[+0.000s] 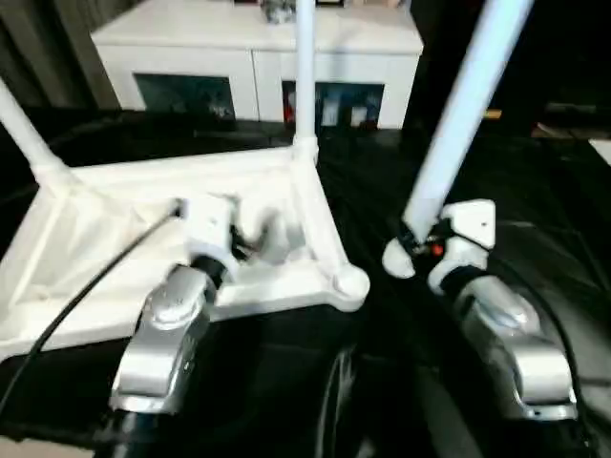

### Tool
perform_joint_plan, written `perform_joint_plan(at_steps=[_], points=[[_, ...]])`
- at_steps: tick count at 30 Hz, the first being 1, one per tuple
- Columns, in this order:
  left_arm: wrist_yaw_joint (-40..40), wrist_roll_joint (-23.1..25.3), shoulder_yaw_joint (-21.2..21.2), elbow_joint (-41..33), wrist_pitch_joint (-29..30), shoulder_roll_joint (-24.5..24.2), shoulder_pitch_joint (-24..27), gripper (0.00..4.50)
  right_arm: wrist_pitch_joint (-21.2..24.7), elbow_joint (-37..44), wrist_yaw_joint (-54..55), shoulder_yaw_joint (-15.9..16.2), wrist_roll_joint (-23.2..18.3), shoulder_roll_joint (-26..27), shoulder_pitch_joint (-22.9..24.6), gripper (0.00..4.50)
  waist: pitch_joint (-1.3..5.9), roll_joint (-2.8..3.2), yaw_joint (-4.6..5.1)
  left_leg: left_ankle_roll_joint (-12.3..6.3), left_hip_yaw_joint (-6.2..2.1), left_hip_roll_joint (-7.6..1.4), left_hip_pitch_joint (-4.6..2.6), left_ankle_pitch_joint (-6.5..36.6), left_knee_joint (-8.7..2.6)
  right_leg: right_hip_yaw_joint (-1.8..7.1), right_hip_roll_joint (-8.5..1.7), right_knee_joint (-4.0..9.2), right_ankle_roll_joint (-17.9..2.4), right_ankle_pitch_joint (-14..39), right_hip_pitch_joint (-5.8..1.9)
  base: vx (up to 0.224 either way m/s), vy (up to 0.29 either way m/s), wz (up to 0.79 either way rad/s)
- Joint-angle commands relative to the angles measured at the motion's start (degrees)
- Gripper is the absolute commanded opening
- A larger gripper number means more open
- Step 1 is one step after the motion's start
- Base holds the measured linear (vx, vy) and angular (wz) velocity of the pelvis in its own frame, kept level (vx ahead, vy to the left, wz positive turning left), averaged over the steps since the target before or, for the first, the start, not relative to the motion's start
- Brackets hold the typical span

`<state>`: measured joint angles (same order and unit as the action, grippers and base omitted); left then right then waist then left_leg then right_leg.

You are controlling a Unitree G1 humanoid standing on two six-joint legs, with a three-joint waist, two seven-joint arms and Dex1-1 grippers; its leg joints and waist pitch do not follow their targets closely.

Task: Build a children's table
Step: Insert table leg to table base

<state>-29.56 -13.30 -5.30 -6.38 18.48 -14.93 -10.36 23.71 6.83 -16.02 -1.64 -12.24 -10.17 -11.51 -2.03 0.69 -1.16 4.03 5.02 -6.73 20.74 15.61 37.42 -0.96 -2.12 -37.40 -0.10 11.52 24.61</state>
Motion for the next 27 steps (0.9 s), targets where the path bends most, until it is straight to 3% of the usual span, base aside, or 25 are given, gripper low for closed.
perform_joint_plan(at_steps=[1, 2, 3, 4, 5, 6, 7, 10, 12, 13, 14, 16, 20, 22, 23, 27], points=[[-7.7, -2.9, -2.1, -2.6, 3.3, -2.5, 0.5, 4.29, 1.2, 2.9, -2.9, -0.6, -2.5, -1.5, -0.4, 1.83, 3.07, 1.13, 0.12, -1.57, -0.18, -4.04, -0.23, -4.1, -4.56, 1.67, -3.71, 3.19, -11.9, -15.6, -5.38, -0.053, -0.004, 0.02], [-9.8, -3.2, -2.8, -2.4, 3.7, -3.6, 0.1, 4.29, 2.0, 3.3, -4.6, -0.9, -3.6, -2.4, -0.4, 1.83, 2.12, 1.27, 0.15, -1.61, 0.32, -4.64, -1.02, 3.7, -5.35, 1.8, -3.91, 4.35, -14.0, -1.5, -4.81, -0.052, 0.012, 0.09], [-12.7, -3.8, -3.7, -2.0, 4.5, -5.0, -0.7, 4.38, 3.4, 3.8, -6.8, -1.3, -5.2, -3.6, -0.5, 1.83, 1.69, 1.23, 0.24, -1.72, 0.77, -4.75, -1.37, 7.6, -5.54, 1.98, -3.92, 5.03, -14.3, 4.6, -4.46, -0.052, 0.012, 0.09], [-12.7, -3.8, -3.7, -2.0, 4.5, -5.0, -0.7, 4.43, 3.4, 3.8, -6.8, -1.3, -5.2, -3.6, -0.5, 1.83, 1.0, 0.98, 0.17, -1.54, 1.47, -4.88, -1.78, 13.8, -6.02, 2.22, -4.14, 6.0, -13.5, 15.6, -4.12, -0.069, 0.021, 0.13], [-14.8, -3.4, -4.6, -1.0, 4.4, -6.3, -1.8, 4.46, 4.7, 4.2, -9.1, -1.3, -6.3, -5.2, -0.6, 1.83, 0.54, 0.91, 0.22, -0.69, 1.99, -4.79, -2.53, 17.5, -5.94, 2.49, -4.59, 7.11, -11.4, 25.1, -3.5, -0.078, 0.015, 0.1], [-16.1, -3.1, -5.2, 0.3, 4.2, -7.1, -2.9, 4.48, 5.2, 4.5, -11.3, -0.9, -6.6, -6.7, -0.6, 1.83, 0.59, 0.99, 0.2, -0.4, 1.89, -4.76, -2.67, 18.3, -6.11, 2.5, -4.52, 7.19, -10.4, 27.6, -3.49, -0.078, 0.015, 0.1], [-16.8, -1.5, -6.2, 3.1, 3.1, -7.8, -4.7, 4.48, 5.9, 4.5, -13.4, -0.4, -7.0, -8.4, -0.5, 1.83, 0.82, 1.52, -0.03, -0.05, 2.05, -4.9, -2.92, 18.0, -6.23, 2.62, -4.64, 7.42, -8.8, 29.0, -3.25, -0.071, 0.012, 0.07], [-18.6, 2.3, -8.7, 10.8, 0.9, -8.6, -9.4, 4.48, 6.1, 4.2, -17.6, 1.5, -6.6, -12.0, -0.8, 1.83, 1.18, 0.81, -0.06, -0.83, 2.45, -4.59, -2.05, 13.1, -6.33, 2.63, -4.82, 7.68, -7.0, 27.8, -3.94, -0.067, 0.012, 0.07], [-19.1, 3.2, -9.3, 12.7, 0.3, -8.7, -10.5, 4.31, 6.2, 4.1, -18.3, 1.8, -6.6, -12.6, -0.8, 1.83, 1.12, 0.72, 0.02, -1.3, 2.38, -4.54, -1.37, 12.4, -6.57, 2.48, -5.03, 7.86, -6.3, 29.1, -4.11, -0.051, 0.013, -0.01], [-20.6, 4.3, -10.4, 17.3, -1.1, -8.4, -13.3, 4.31, 6.0, 4.0, -19.7, 2.5, -6.4, -13.8, -1.2, 1.83, 1.44, 0.6, 0.19, -1.27, 2.27, -4.57, -1.1, 12.1, -6.55, 2.48, -5.26, 7.76, -5.9, 29.1, -4.3, 0.0, 0.0, 0.0], [-20.6, 4.3, -10.4, 17.3, -1.1, -8.4, -13.3, 4.2, 6.0, 4.0, -19.7, 2.5, -6.4, -13.8, -1.2, 1.83, 1.58, 0.8, 0.28, -1.45, 2.28, -4.6, -1.18, 11.4, -6.56, 2.49, -5.13, 7.83, -6.0, 27.9, -4.09, 0.0, 0.0, 0.0], [-22.4, 5.6, -11.7, 21.7, -3.2, -8.1, -16.3, 4.08, 5.6, 3.7, -20.6, 2.9, -6.1, -14.9, -1.7, 1.83, 1.76, 0.58, 0.49, -1.93, 2.36, -4.66, -0.93, 10.1, -6.44, 2.58, -5.09, 7.56, -7.5, 23.8, -4.2, 0.0, 0.0, 0.0], [-26.1, 7.0, -13.9, 27.9, -5.1, -8.2, -20.2, 3.76, 5.4, 2.9, -21.4, 2.5, -6.1, -15.8, -2.8, 1.83, 2.53, 0.98, 0.53, -3.37, 2.67, -4.71, -0.4, 5.0, -5.83, 2.52, -5.14, 6.44, -12.3, 11.7, -4.62, 0.0, 0.0, 0.0], [-26.3, 7.4, -14.1, 29.0, -5.5, -8.1, -20.8, 3.65, 5.4, 2.8, -21.5, 2.5, -6.0, -15.8, -3.0, 1.83, 2.78, 0.86, 0.54, -4.08, 2.78, -4.73, -0.17, 2.8, -5.51, 2.49, -5.19, 6.02, -13.7, 8.0, -4.82, 0.0, 0.0, 0.0], [-26.3, 8.2, -14.4, 30.5, -6.1, -8.2, -21.5, 3.65, 5.2, 2.8, -21.6, 2.4, -6.0, -16.0, -3.1, 1.83, 2.81, 1.08, 0.43, -4.66, 2.84, -4.73, -0.08, 1.4, -5.45, 2.44, -5.25, 5.85, -14.6, 5.6, -4.93, 0.0, 0.0, 0.0], [-29.4, 8.8, -15.5, 33.0, -6.5, -8.9, -22.5, 3.3, 4.3, 2.7, -22.0, 2.0, -5.8, -16.4, -3.3, 1.83, 3.0, 1.2, 0.3, -5.77, 2.83, -4.89, -0.06, -0.3, -5.56, 2.17, -5.31, 5.62, -15.9, 2.1, -5.25, 0.0, 0.0, 0.0]])
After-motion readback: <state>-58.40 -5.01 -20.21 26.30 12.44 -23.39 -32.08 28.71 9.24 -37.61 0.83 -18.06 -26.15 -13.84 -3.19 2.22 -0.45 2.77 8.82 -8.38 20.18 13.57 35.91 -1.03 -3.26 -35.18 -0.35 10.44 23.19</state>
